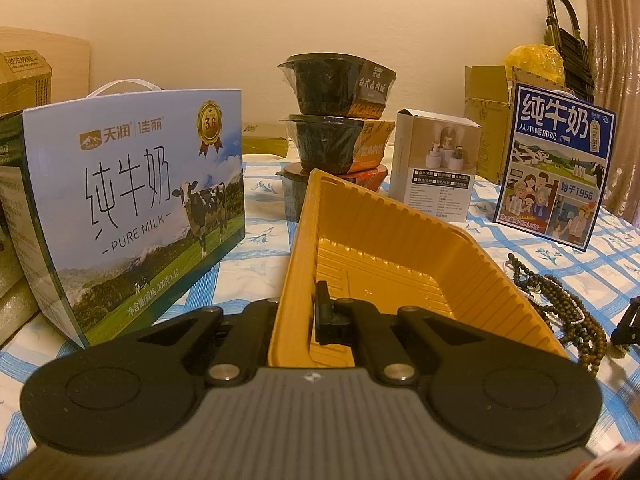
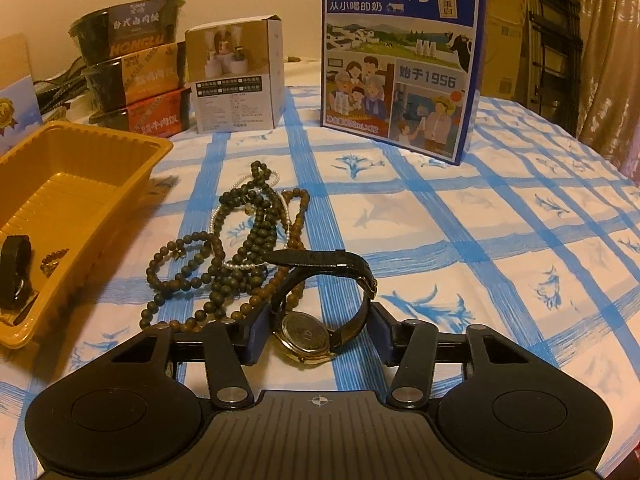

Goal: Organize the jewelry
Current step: 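Grasp the wristwatch by its strap with the right tool and lift, then carry the wristwatch into the orange tray and open the right tool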

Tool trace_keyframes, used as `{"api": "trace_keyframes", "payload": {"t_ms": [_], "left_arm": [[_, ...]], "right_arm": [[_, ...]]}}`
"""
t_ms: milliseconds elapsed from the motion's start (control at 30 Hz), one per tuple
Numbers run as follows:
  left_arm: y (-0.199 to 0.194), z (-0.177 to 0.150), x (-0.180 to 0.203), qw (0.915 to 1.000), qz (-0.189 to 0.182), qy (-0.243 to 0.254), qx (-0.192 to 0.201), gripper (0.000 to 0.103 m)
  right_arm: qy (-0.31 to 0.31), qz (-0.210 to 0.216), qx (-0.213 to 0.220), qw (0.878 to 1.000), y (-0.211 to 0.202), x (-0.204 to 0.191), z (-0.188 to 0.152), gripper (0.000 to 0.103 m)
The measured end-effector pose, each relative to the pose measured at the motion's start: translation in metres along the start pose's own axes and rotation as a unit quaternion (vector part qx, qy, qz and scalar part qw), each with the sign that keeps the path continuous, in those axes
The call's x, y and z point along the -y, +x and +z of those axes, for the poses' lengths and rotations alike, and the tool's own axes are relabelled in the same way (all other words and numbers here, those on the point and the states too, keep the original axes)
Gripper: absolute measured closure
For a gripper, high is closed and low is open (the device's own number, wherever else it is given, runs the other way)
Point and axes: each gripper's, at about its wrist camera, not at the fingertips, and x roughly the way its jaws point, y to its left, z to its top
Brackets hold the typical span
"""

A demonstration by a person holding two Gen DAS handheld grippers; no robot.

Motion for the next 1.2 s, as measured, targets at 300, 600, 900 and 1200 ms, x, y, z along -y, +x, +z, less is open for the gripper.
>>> {"api": "trace_keyframes", "payload": {"t_ms": [300,600,900,1200], "left_arm": [[-0.001,0.000,0.000,1.0000,0.000,-0.001,0.000,0.100],[-0.001,0.000,0.000,1.0000,0.000,-0.002,0.000,0.100],[-0.002,-0.001,0.000,1.0000,0.000,-0.003,0.000,0.100],[-0.003,-0.001,0.001,1.0000,-0.001,-0.003,0.001,0.100]], "right_arm": [[0.011,0.015,0.020,1.000,-0.012,-0.001,0.006,0.061],[0.035,0.085,0.062,0.994,-0.038,-0.018,0.033,0.061],[0.059,0.218,0.052,0.973,-0.039,-0.061,0.054,0.061],[0.036,0.271,-0.035,0.961,0.002,-0.123,0.053,0.061]]}}
